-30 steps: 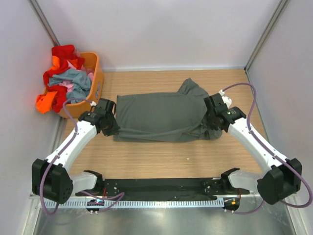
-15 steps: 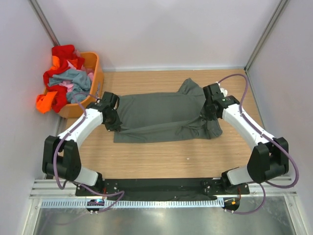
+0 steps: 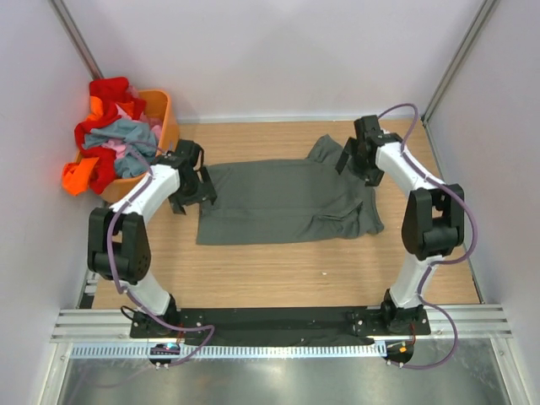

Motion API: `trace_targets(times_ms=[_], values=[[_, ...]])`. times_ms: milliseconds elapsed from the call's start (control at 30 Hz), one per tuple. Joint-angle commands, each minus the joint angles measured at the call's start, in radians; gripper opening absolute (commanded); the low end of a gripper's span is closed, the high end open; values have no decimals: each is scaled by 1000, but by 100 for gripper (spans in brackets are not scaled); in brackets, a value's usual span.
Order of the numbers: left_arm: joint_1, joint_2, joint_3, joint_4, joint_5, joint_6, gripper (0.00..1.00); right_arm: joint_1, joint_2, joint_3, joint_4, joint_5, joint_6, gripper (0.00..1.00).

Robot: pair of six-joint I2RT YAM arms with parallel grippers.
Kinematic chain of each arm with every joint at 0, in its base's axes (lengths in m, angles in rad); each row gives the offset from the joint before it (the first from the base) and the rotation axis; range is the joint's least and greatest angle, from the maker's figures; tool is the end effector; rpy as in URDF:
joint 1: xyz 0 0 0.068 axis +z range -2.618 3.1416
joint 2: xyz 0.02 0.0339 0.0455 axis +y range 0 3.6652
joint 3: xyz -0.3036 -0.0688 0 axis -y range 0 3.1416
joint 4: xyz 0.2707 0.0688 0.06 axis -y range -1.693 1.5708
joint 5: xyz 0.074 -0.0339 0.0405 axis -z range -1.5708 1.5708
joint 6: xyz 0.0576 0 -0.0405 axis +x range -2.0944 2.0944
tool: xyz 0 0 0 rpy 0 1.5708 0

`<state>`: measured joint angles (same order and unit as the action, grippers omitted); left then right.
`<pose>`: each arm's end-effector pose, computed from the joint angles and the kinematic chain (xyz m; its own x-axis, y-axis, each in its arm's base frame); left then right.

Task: Fold and stack the t-shirts
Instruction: Fold the tshirt

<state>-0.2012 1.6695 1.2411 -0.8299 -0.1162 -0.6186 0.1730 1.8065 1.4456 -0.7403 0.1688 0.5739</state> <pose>0.3555 -0.0657 0.2329 -0.8545 -0.4136 -0.3144 -0.4074 0.9090 -0.0884 0.4199 0.0635 0.2526 -0.7892 0.4054 -0.4614 0.3973 0.9098 0.1199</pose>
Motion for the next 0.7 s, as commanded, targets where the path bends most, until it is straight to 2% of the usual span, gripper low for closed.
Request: trace_targets(times_ms=[0, 100, 233, 333, 500, 667], values=[[3, -49, 81, -67, -56, 17, 87, -26, -10, 153, -40, -35, -69, 93], [5, -149, 37, -66, -53, 7, 87, -27, -108, 119, -41, 17, -78, 93], [2, -319, -145, 14, 33, -44, 86, -30, -284, -156, 21, -8, -45, 94], [0, -369, -266, 93, 75, -78, 84, -33, -392, -357, 97, -87, -10, 94], [-1, -405, -387, 199, 110, -124, 84, -52, -434, -517, 128, -77, -3, 95], [0, -396, -491, 297, 110, -159, 82, -121, -427, -588, 170, -133, -5, 95]])
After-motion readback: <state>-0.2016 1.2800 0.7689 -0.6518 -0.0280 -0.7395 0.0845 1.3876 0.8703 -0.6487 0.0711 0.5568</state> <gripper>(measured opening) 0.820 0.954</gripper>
